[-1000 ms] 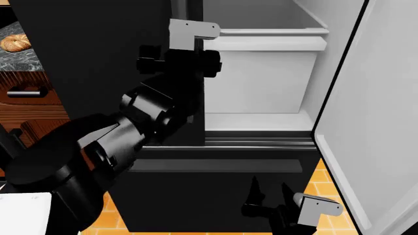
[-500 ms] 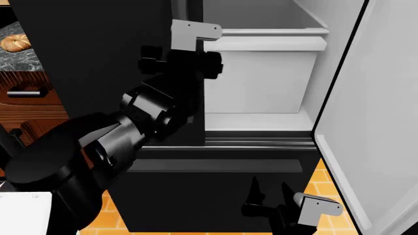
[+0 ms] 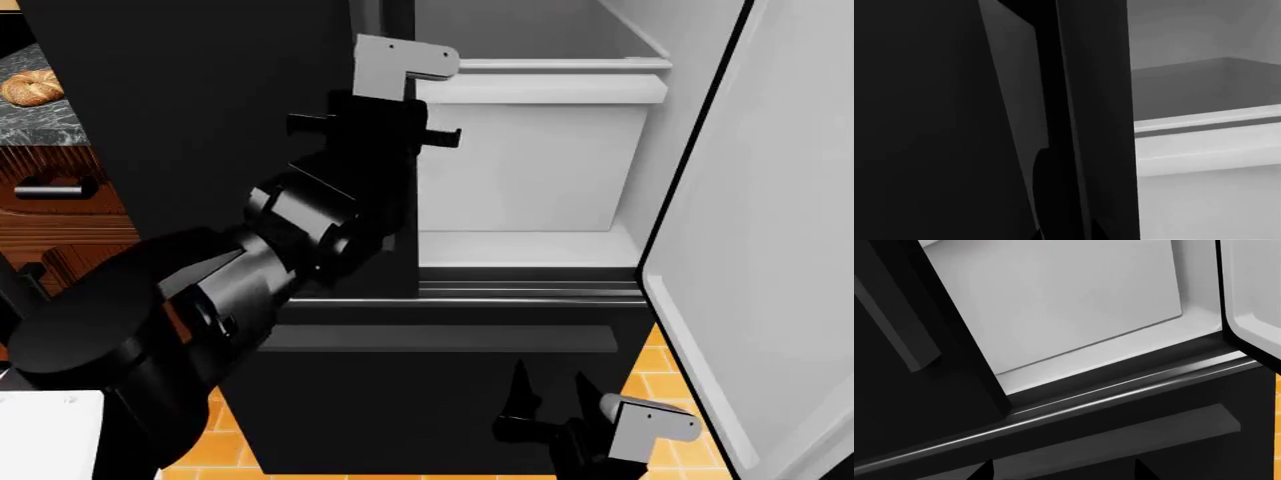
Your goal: Open the fridge doors
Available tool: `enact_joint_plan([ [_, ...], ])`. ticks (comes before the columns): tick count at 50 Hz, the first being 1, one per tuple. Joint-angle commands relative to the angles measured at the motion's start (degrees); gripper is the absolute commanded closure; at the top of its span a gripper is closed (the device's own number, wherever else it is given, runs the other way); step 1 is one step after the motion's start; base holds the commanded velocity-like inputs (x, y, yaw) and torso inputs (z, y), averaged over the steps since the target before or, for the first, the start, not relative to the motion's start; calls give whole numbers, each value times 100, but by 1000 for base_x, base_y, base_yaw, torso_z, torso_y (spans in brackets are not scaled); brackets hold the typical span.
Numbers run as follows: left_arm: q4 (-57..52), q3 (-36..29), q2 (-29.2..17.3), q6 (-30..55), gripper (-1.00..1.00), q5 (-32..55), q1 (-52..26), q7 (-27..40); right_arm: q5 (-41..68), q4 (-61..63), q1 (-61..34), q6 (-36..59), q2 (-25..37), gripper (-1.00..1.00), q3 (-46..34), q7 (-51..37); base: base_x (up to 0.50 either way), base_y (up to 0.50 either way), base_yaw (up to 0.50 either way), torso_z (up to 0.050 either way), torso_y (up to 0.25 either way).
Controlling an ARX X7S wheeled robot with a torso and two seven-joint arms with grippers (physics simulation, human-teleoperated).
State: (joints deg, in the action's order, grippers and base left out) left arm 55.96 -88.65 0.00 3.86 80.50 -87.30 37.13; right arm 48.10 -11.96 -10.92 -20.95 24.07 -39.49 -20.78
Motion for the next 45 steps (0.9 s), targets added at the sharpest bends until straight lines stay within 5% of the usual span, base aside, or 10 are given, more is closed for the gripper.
enact_joint_plan([
  [1,43,-49,-1,8,100,30,-25,-127,2,6,2,11,-2,-100,2,1,12,0,-3,0,0],
  [16,-231,-88,-19,-48,100,28,-14,-316,-44,17,12,5,-4,-100,-7,-15,2,-1,-2,0,0],
  [27,-2029,-120,-966,-2,100,38,68,194,-104,18,3,29,-5,-100,-26,-56,0,0,-3,0,0],
  [45,-3528,-88,-1792,-76,100,33,185,626,-151,38,8,40,-5,-100,-39,-82,0,-1,-2,0,0],
])
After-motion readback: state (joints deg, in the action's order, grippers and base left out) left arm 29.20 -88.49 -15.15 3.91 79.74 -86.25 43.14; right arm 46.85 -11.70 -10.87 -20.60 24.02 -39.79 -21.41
